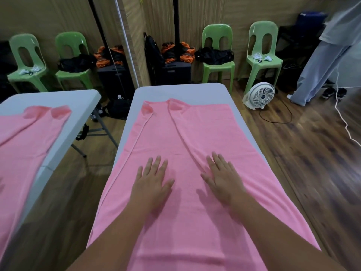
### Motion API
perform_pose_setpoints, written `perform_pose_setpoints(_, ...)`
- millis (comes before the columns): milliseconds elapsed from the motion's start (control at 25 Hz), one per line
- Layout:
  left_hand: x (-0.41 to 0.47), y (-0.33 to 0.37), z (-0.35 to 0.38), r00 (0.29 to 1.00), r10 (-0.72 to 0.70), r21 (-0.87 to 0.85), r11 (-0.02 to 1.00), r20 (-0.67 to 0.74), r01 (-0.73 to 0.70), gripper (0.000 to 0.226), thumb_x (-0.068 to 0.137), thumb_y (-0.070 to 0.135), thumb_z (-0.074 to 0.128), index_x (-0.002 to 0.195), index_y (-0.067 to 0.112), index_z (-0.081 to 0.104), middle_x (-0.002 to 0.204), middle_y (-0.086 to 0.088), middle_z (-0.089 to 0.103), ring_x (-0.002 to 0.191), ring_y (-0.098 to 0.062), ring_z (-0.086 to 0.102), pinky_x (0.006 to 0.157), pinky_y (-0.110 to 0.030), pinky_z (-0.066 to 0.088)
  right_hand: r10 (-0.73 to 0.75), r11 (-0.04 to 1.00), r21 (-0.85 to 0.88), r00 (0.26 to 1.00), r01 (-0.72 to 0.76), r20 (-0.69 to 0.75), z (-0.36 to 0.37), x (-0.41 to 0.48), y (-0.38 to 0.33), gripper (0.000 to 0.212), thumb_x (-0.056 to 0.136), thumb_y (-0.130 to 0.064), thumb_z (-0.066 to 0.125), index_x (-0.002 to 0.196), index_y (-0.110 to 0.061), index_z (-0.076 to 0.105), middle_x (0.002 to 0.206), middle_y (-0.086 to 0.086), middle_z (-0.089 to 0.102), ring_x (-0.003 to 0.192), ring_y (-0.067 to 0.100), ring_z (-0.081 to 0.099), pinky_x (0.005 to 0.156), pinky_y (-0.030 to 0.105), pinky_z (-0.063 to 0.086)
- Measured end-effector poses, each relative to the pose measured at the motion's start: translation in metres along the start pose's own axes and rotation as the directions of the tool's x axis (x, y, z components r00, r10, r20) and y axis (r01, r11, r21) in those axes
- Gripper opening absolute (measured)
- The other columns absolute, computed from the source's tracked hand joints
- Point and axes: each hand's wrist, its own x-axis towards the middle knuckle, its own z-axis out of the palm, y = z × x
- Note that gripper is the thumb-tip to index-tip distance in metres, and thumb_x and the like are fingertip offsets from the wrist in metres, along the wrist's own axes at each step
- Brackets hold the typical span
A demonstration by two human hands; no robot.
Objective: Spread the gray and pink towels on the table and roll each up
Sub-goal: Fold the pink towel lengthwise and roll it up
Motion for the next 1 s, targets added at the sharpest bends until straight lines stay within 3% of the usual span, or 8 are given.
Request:
perform_pose_setpoints(200, 0.057, -0.036, 0.016, 0.998, -0.044, 0.036, 0.998, 0.037, 0.043, 0.078, 0.090, 0.075, 0.005, 0.155, 0.034, -0.006, 0.164, 0.006, -0.013, 0.150, -0.017, -0.014, 0.122, -0.048, 0.001, 0.034, 0.996, -0.088, 0.997, -0.027, 0.075, 0.010, 0.053, 0.039, 0.077, 0.091, -0.068, 0.005, 0.155, -0.026, -0.002, 0.163, -0.002, -0.011, 0.148, 0.013, -0.010, 0.121, 0.040, -0.003)
perform_pose_setpoints(440, 0.051, -0.092, 0.018, 0.984, -0.177, 0.048, 0.983, -0.018, 0.178, 0.084, 0.084, 0.082, 0.004, 0.155, 0.037, -0.001, 0.165, 0.006, -0.005, 0.151, -0.016, -0.007, 0.122, -0.047, 0.003, 0.133, 0.982, -0.130, 0.991, -0.135, -0.022, 0.001, 0.046, 0.111, 0.094, 0.079, -0.080, -0.004, 0.155, -0.025, 0.003, 0.164, -0.002, -0.007, 0.148, 0.013, -0.009, 0.121, 0.038, 0.000)
perform_pose_setpoints(600, 0.055, -0.081, 0.014, 0.977, -0.212, 0.031, 0.977, -0.014, 0.213, 0.084, 0.086, 0.079, 0.007, 0.156, 0.033, 0.004, 0.166, 0.002, -0.001, 0.151, -0.019, -0.004, 0.122, -0.050, 0.002, 0.197, 0.970, -0.140, 0.980, -0.201, -0.039, 0.004, 0.053, 0.098, 0.090, 0.083, -0.077, 0.001, 0.155, -0.023, 0.008, 0.164, 0.003, 0.001, 0.149, 0.018, -0.004, 0.121, 0.043, 0.003)
perform_pose_setpoints(720, 0.048, -0.014, 0.017, 0.999, -0.032, -0.044, 0.999, -0.010, 0.032, 0.070, 0.095, 0.063, 0.017, 0.156, 0.030, 0.008, 0.165, 0.003, -0.001, 0.151, -0.019, -0.005, 0.122, -0.052, 0.003, 0.023, 0.995, -0.092, 0.998, -0.028, -0.058, 0.017, 0.045, 0.020, 0.073, 0.094, -0.060, 0.024, 0.154, -0.019, 0.017, 0.163, 0.006, 0.008, 0.150, 0.023, 0.003, 0.120, 0.049, 0.007)
perform_pose_setpoints(840, 0.007, 0.048, 0.031, 0.993, 0.117, -0.067, 0.991, -0.013, -0.118, 0.062, 0.098, 0.045, 0.020, 0.156, 0.025, 0.016, 0.164, 0.005, 0.002, 0.152, -0.019, 0.001, 0.121, -0.053, 0.010, -0.142, 0.989, -0.032, 0.990, 0.142, 0.002, 0.043, 0.001, -0.057, 0.064, 0.098, -0.044, 0.021, 0.155, -0.019, 0.008, 0.163, 0.003, -0.004, 0.150, 0.021, -0.005, 0.121, 0.049, 0.005)
perform_pose_setpoints(920, -0.029, 0.039, 0.036, 0.995, 0.101, -0.066, 0.993, 0.019, -0.100, 0.062, 0.099, 0.051, 0.020, 0.156, 0.028, 0.013, 0.163, 0.008, -0.003, 0.151, -0.016, -0.003, 0.122, -0.048, 0.005, -0.151, 0.988, -0.030, 0.988, 0.152, 0.037, 0.049, -0.035, -0.051, 0.065, 0.099, -0.050, 0.019, 0.155, -0.022, 0.003, 0.161, -0.001, -0.011, 0.149, 0.018, -0.011, 0.121, 0.045, -0.001)
perform_pose_setpoints(1000, -0.059, 0.000, 0.035, 0.998, 0.057, -0.042, 0.998, 0.026, -0.056, 0.066, 0.097, 0.060, 0.018, 0.156, 0.034, 0.007, 0.164, 0.010, -0.005, 0.151, -0.013, -0.009, 0.122, -0.046, 0.002, -0.139, 0.989, -0.054, 0.990, 0.139, 0.011, 0.046, -0.068, -0.009, 0.070, 0.097, -0.061, 0.022, 0.155, -0.025, 0.008, 0.162, -0.002, -0.007, 0.149, 0.016, -0.011, 0.119, 0.042, -0.002)
